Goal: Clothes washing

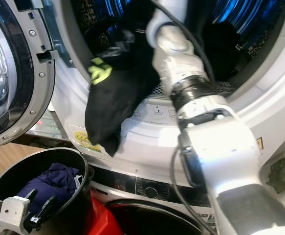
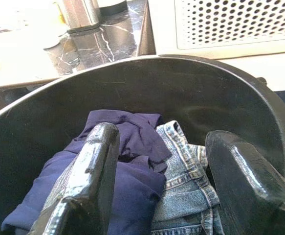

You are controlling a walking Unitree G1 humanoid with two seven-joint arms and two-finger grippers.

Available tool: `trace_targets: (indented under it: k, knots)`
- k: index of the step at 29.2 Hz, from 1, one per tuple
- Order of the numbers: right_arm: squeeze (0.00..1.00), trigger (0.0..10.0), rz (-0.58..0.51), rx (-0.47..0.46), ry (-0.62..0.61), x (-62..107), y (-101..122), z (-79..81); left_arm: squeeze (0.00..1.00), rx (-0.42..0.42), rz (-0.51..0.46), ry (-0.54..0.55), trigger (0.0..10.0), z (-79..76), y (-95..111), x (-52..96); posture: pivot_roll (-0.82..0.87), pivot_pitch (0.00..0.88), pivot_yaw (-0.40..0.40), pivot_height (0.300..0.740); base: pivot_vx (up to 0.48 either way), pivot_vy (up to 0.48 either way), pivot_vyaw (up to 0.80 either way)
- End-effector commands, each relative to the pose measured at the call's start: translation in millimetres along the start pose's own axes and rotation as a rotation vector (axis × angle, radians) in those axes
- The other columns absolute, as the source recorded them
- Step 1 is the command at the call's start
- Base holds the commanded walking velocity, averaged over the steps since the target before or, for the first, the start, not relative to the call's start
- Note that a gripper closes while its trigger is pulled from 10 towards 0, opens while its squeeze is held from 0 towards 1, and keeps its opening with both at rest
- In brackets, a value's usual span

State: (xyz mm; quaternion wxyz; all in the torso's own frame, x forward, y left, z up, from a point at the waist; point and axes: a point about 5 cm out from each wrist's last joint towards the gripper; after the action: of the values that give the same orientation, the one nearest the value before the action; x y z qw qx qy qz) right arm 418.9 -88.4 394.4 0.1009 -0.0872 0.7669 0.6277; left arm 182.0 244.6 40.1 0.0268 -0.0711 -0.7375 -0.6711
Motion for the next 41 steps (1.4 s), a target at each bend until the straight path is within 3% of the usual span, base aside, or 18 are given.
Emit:
trace_targets:
  k: [1,3,6,7,8,12,17,20,23,27,31,34,36,37,41]
  knots:
    - [0.00,10.0,0.002,0.036,-0.025,-0.2,1.8,-1.1,0.00,0.022,0.169,0.046,10.0,2.6,-31.5,14.7,0.32,0.000,-0.003,0.740,0.000,0.000,0.00]
    - [0.00,10.0,0.076,0.072,-0.065,0.4,-19.8,-5.6,0.00,0.029,0.169,0.043,10.0,1.2,-31.9,12.3,0.31,0.000,0.005,0.740,0.000,0.000,0.00]
    - [0.00,10.0,0.103,0.097,-0.081,1.0,-27.1,-7.2,0.00,0.030,0.170,0.040,10.0,0.8,-32.0,11.2,0.30,0.000,0.009,0.740,0.000,0.000,0.00]
    - [0.00,10.0,0.162,0.146,-0.077,3.0,-43.8,-6.2,0.00,0.032,0.174,0.033,10.0,-0.4,-32.3,9.0,0.29,0.000,0.017,0.740,0.000,0.000,0.00]
    - [0.00,10.0,0.162,0.146,-0.077,3.0,-43.8,-6.2,0.00,0.032,0.174,0.033,10.0,-0.4,-32.3,9.0,0.29,0.000,0.017,0.740,0.000,0.000,0.00]
    - [0.00,10.0,0.202,0.289,0.031,8.1,-67.3,8.8,0.00,0.031,0.178,0.019,10.0,-2.5,-31.9,5.9,0.27,0.000,0.025,0.740,0.000,0.000,0.00]
    - [0.00,10.0,0.267,0.215,0.094,13.4,-89.8,13.7,0.00,0.038,0.188,0.009,10.0,-3.6,-32.1,4.4,0.25,0.000,0.044,0.740,0.000,0.000,0.00]
    - [0.00,10.0,0.263,0.224,0.109,13.6,-90.8,13.8,0.00,0.037,0.191,0.004,10.0,-3.6,-32.1,4.1,0.23,0.000,0.053,0.740,0.000,0.000,0.00]
    - [0.00,10.0,0.227,0.228,0.201,13.5,-88.1,18.6,0.00,0.037,0.197,-0.001,10.0,-3.4,-31.8,3.3,0.22,0.000,0.061,0.740,0.000,0.000,0.00]
    - [0.00,10.0,0.178,0.166,0.285,11.4,-75.2,21.2,0.00,0.042,0.206,-0.004,10.0,-3.0,-32.5,3.1,0.19,0.000,0.076,0.740,0.000,0.000,0.00]
    - [0.00,10.0,0.123,0.248,0.319,8.9,-63.8,17.6,0.00,0.040,0.215,-0.014,10.0,-3.2,-33.0,3.2,0.18,0.000,0.078,0.740,0.000,0.000,0.00]
    - [0.00,10.0,0.043,0.469,0.283,5.1,-49.6,7.0,0.00,0.037,0.214,-0.007,10.0,-2.3,-32.6,2.7,0.18,0.000,0.076,0.740,0.000,0.000,0.00]
    - [0.00,10.0,0.030,0.518,0.247,3.8,-45.8,1.9,0.00,0.035,0.213,-0.002,10.0,-1.4,-32.4,2.7,0.18,0.000,0.075,0.740,0.000,0.000,0.00]
    - [0.00,10.0,0.025,0.540,0.232,3.3,-44.2,-0.3,0.00,0.034,0.212,0.000,10.0,-1.1,-31.6,2.3,0.18,0.000,0.075,0.740,0.000,0.000,0.00]
    - [0.00,10.0,0.014,0.487,0.174,2.0,-40.3,-7.9,0.00,0.048,0.157,-0.058,10.0,-6.1,-15.2,-5.4,0.18,0.000,0.078,0.740,0.000,0.000,0.00]
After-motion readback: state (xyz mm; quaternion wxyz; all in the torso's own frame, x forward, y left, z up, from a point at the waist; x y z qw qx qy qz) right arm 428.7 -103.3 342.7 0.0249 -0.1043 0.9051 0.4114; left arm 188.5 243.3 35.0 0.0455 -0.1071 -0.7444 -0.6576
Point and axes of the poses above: a point about 5 cm out from each wrist's last joint towards the gripper, its own x axis pointing back from the gripper into the wrist, its own y axis along the axis of the wrist's last joint, z = x × y, and after that the axes turned 14 degrees about x, right-handed
